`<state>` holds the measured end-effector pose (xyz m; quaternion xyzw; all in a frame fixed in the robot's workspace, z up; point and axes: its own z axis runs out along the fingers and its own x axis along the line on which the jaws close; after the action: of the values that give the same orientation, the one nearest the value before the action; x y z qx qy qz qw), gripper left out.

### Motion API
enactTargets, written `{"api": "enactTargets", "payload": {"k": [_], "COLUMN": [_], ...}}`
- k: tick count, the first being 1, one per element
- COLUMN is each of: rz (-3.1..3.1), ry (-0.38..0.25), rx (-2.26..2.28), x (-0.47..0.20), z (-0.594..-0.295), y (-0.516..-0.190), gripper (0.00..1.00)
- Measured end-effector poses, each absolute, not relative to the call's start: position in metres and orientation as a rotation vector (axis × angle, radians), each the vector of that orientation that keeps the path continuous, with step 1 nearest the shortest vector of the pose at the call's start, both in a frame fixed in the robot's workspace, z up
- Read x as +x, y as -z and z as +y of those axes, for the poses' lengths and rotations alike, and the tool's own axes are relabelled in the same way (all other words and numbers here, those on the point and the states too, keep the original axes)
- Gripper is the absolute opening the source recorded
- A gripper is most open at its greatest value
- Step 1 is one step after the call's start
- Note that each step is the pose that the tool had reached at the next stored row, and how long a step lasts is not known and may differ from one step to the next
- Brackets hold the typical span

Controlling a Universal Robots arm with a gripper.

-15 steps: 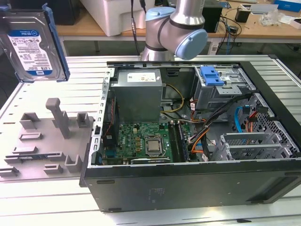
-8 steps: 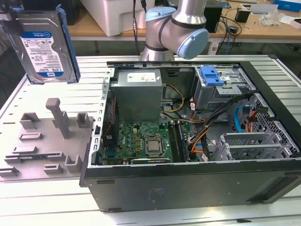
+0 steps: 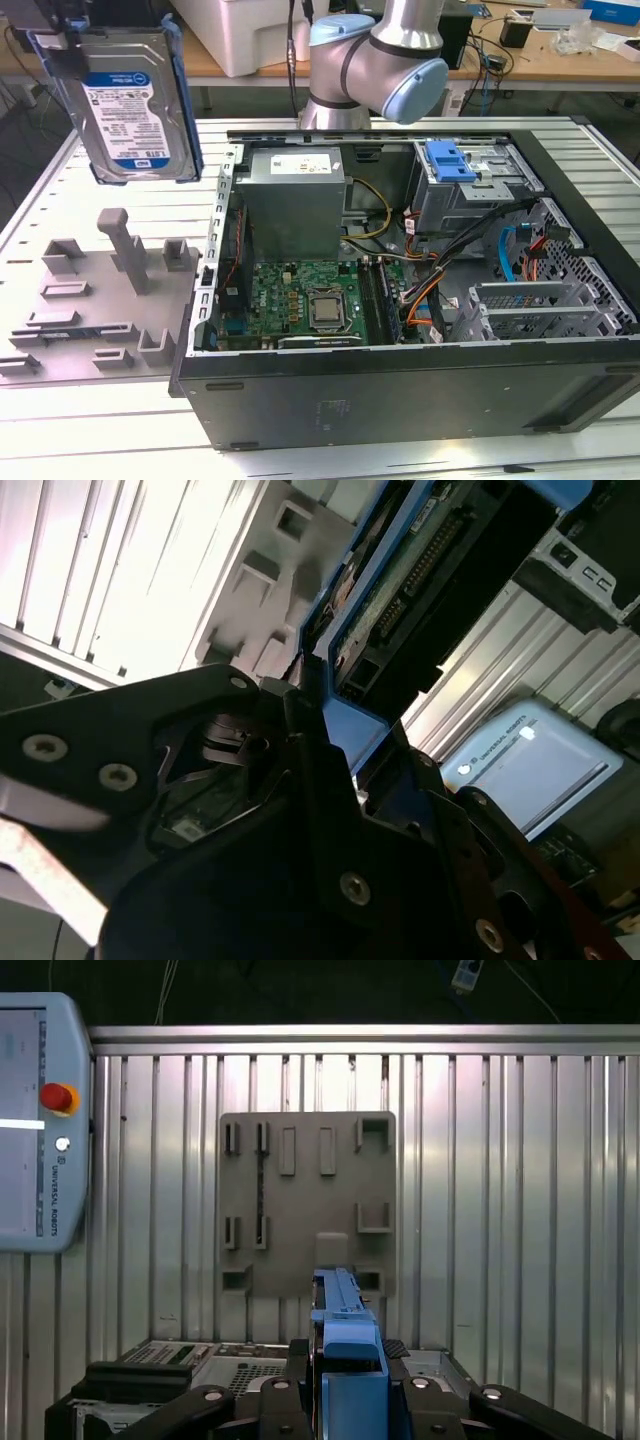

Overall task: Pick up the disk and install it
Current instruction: 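Pick up the disk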

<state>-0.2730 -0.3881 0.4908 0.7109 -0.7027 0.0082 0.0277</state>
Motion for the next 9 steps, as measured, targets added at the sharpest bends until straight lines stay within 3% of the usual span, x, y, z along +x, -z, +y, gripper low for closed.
{"api": "enactTargets", "payload": {"k": [9], "rz": [-2.171], "ry": [-0.023], "rx": [2.196], "x": [-0.242], "z": [-0.399], "y": [-0.491], "gripper": [0.37]}}
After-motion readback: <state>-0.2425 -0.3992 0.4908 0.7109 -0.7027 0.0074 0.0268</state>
